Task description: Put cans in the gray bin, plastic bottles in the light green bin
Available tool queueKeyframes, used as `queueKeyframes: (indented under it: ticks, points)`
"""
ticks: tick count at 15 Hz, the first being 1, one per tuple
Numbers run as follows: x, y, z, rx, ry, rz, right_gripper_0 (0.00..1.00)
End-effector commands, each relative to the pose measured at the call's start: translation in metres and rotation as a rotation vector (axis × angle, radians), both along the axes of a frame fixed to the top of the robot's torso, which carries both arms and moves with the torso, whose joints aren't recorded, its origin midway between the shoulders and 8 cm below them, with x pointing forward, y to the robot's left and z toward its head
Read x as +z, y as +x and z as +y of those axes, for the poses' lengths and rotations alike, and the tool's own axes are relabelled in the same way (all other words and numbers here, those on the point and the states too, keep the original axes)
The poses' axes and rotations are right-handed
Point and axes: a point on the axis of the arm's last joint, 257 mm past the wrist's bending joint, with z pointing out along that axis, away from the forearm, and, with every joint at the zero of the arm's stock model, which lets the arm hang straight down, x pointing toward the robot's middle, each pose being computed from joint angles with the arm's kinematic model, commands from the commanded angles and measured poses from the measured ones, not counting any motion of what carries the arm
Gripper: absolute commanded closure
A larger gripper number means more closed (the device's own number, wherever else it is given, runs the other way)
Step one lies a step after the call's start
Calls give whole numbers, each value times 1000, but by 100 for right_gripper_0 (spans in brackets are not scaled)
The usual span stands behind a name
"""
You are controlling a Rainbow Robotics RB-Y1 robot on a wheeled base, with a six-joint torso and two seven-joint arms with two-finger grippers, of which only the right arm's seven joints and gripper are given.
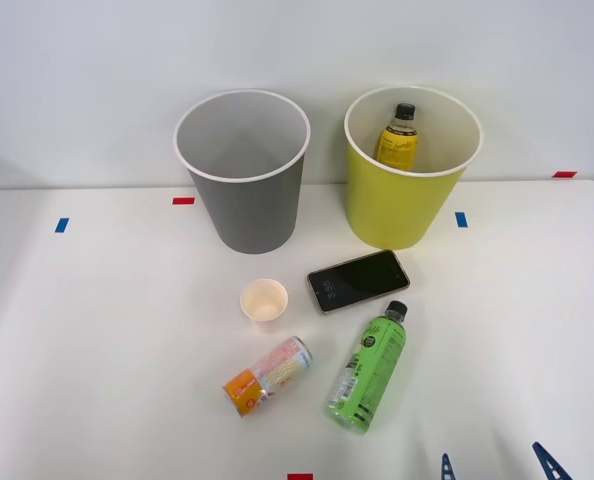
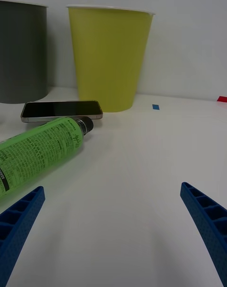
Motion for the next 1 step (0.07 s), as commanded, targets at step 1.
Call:
queueKeyframes:
  ticks: [1]
  points:
    - [0, 0, 0, 0, 0, 0, 0]
